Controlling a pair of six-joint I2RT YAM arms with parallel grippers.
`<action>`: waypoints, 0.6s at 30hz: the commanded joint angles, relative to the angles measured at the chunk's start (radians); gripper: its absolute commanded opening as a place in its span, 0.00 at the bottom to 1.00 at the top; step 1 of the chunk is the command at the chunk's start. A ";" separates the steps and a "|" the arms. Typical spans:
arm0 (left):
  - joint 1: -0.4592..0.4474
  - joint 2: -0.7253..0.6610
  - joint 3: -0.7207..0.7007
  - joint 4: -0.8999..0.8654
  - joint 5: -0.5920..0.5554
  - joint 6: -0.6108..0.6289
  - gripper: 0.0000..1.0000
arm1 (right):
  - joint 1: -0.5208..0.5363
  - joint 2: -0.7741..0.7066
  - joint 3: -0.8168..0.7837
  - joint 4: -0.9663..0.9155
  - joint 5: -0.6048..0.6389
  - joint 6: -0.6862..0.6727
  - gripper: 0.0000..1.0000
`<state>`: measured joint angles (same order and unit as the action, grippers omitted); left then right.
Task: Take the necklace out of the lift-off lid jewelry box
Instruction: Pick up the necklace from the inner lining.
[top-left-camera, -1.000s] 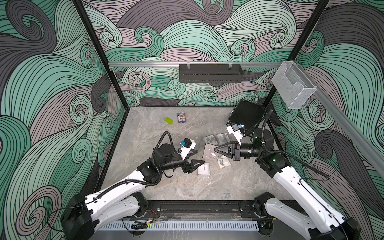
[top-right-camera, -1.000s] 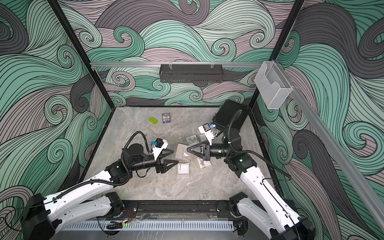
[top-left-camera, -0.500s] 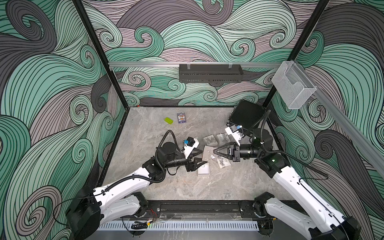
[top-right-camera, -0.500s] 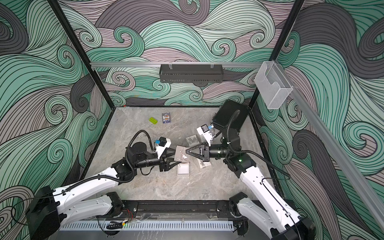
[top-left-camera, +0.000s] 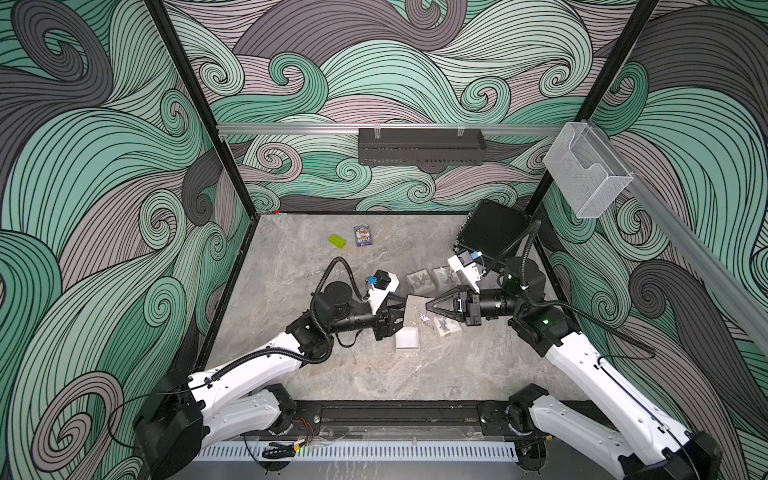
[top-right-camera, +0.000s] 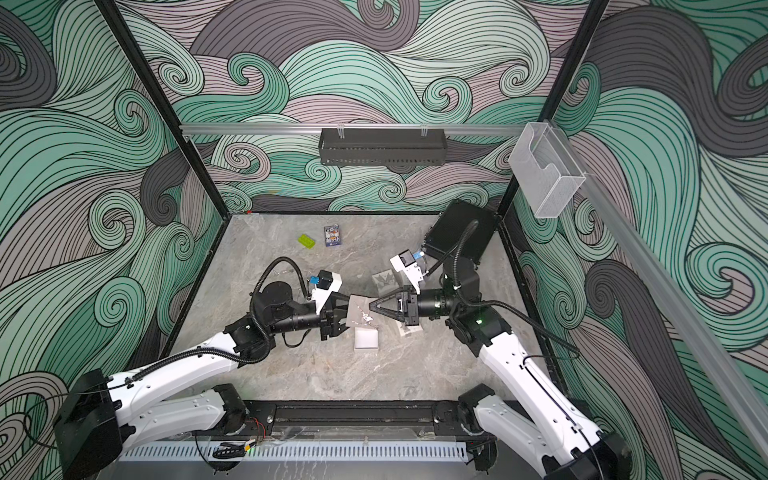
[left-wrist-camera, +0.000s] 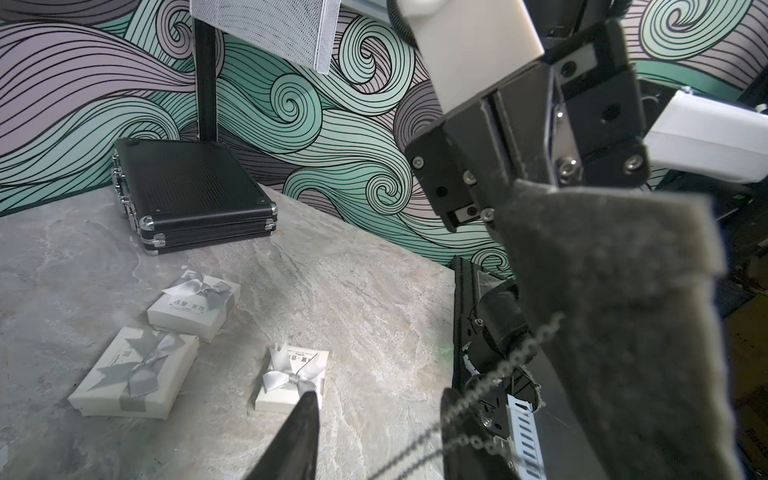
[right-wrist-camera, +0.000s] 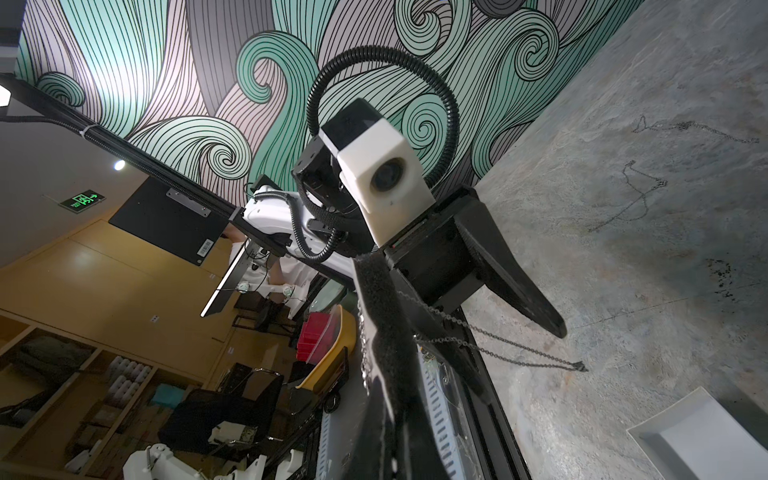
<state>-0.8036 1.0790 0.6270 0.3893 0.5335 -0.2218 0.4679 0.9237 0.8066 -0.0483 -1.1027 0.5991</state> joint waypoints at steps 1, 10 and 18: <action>-0.002 0.009 0.048 0.054 0.040 -0.024 0.43 | 0.006 0.007 0.000 0.037 -0.023 0.008 0.06; -0.002 -0.021 0.039 0.004 -0.004 -0.004 0.08 | 0.007 0.002 0.003 0.011 0.018 -0.014 0.05; 0.001 -0.150 0.005 -0.167 -0.183 0.064 0.00 | 0.002 -0.015 0.047 -0.229 0.169 -0.194 0.04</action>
<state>-0.8036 0.9833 0.6262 0.2962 0.4454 -0.2005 0.4709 0.9245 0.8120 -0.1604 -1.0084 0.5083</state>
